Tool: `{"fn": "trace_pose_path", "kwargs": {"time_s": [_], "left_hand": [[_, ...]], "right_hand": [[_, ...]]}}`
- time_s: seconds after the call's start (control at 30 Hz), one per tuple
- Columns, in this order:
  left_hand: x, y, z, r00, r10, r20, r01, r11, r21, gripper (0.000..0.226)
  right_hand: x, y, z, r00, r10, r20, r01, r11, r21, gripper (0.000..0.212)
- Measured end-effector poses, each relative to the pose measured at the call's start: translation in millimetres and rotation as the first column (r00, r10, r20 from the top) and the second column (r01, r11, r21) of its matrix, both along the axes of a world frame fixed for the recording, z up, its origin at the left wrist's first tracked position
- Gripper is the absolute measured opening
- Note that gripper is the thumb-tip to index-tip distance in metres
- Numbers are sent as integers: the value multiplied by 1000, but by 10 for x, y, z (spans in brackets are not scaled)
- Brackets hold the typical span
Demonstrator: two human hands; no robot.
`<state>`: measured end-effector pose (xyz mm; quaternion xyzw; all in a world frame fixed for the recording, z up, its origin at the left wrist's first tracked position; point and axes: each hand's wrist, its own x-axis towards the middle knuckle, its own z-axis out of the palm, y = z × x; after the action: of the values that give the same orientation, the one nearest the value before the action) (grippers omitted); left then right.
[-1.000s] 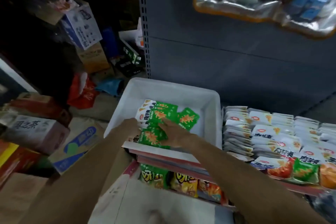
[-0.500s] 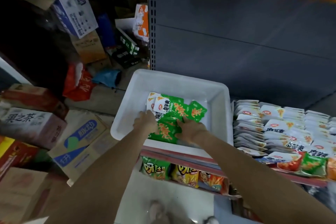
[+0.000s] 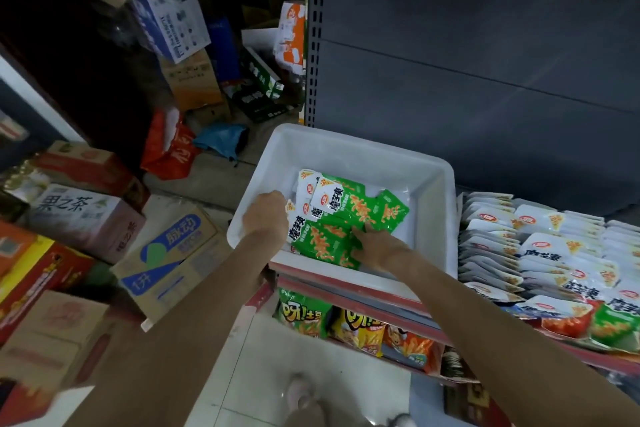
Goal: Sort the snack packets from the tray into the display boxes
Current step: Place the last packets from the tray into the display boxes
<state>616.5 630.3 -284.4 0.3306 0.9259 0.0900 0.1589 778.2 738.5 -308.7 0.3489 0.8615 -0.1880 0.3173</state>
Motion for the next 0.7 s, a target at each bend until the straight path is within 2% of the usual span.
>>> {"fn": "trace_pose_path", "kwargs": {"time_s": [0.1, 0.2, 0.27, 0.37, 0.5, 0.6, 0.7], "left_hand": [[-45, -86, 79, 1000, 8, -1, -7, 970, 243, 16], [-1, -112, 277, 996, -64, -54, 80, 907, 414, 17], [81, -63, 403, 982, -180, -58, 185, 855, 484, 16], [300, 109, 605, 945, -325, -25, 282, 774, 567, 13], [790, 386, 974, 879, -477, -4, 344, 629, 697, 15], [1225, 646, 1152, 869, -495, -2, 319, 558, 766, 14], [1694, 966, 1197, 899, -436, 44, 235, 566, 790, 28]], "right_hand": [[14, -8, 115, 994, -62, -90, 52, 992, -113, 63], [36, -1, 318, 918, -167, -360, 108, 978, -177, 67], [70, -1, 470, 802, -223, -554, 130, 971, -203, 66], [199, 31, 665, 624, -287, -726, 128, 955, -267, 59], [583, 159, 926, 445, -336, -830, 150, 942, -301, 20], [1026, 297, 1111, 295, -378, -878, 224, 920, -321, 16], [1561, 476, 1229, 135, -418, -899, 303, 881, -364, 16]]}}
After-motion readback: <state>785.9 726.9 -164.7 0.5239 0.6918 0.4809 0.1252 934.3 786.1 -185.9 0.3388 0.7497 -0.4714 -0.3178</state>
